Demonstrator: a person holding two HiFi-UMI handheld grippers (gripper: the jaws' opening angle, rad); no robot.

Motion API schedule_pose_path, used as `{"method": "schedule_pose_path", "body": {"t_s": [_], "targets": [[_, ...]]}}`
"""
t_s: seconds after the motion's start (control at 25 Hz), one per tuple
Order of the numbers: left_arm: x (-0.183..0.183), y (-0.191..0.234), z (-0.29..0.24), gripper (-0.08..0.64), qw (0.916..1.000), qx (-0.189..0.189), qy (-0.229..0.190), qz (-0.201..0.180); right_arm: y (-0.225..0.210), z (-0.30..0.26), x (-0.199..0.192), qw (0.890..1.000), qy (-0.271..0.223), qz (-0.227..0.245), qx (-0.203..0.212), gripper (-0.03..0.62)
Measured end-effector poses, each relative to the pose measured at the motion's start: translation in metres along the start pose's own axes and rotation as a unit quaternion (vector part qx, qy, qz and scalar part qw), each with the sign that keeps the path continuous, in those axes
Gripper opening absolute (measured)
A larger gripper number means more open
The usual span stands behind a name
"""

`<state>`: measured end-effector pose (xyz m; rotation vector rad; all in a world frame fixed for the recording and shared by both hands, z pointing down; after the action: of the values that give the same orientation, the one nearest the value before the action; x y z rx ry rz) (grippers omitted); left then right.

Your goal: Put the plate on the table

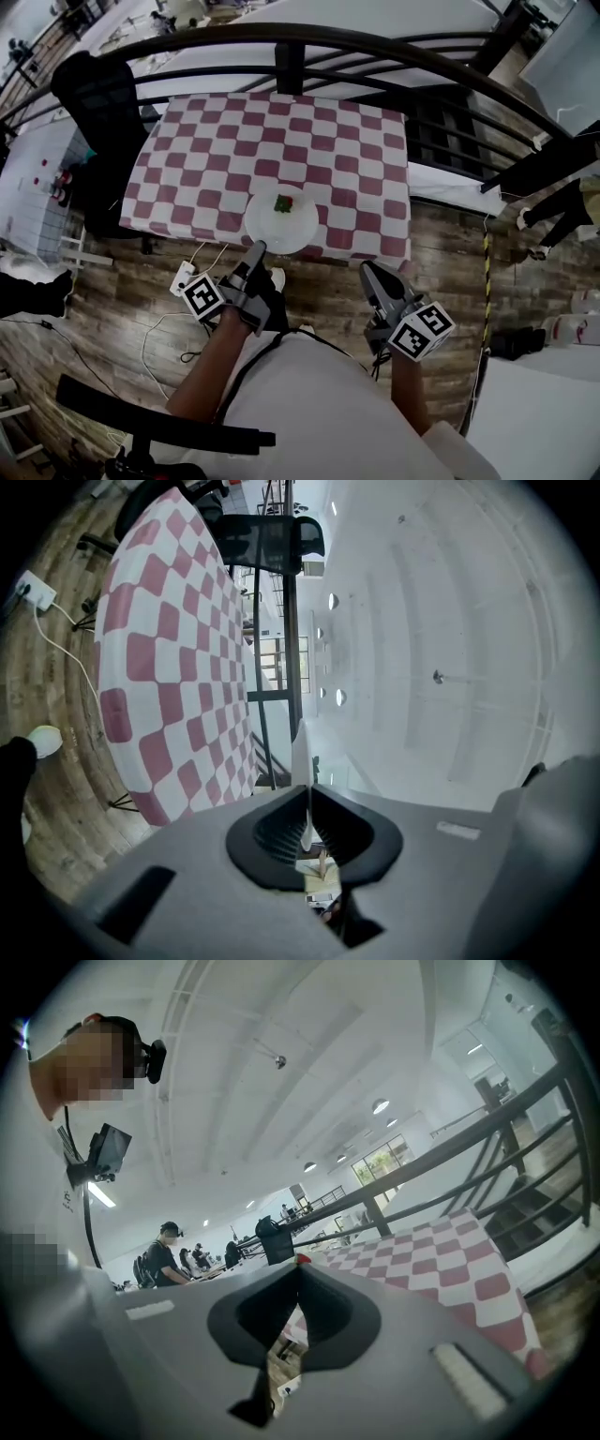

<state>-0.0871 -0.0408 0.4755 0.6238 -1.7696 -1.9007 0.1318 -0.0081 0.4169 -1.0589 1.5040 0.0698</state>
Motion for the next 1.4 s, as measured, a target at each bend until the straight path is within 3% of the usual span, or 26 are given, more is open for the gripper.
{"method": "schedule_pose_path", "body": {"t_s": [0.6, 1.0, 1.4], "targets": [[0.096, -0.007, -0.091, 0.023, 0.9975, -0.012, 0.070, -0.002, -0.033, -0.100, 0.064, 0.999, -0.008, 0.009, -0.034, 0.008], [0.152, 0.014, -0.125, 0.023, 0.9942, -0.005, 0.108, 0.004, -0.058, -0.148, 0.083, 0.995, -0.035, -0.023, -0.086, 0.008], [0.187, 0.036, -0.151, 0.020, 0.9898, -0.010, 0.142, 0.010, -0.065, -0.188, 0.096, 0.994, -0.034, -0.035, -0.103, 0.007]]}}
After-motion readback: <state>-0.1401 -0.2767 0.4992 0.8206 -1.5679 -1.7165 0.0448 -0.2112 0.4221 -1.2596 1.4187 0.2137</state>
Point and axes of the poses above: the fingertips, and each gripper's own axes: z backward along the fingers, y to its left, x out of its top, the point moved 2 cm from there along z, backward along the fingers, and after that the axes turned 8 degrees about y, right-handed, at the moved point
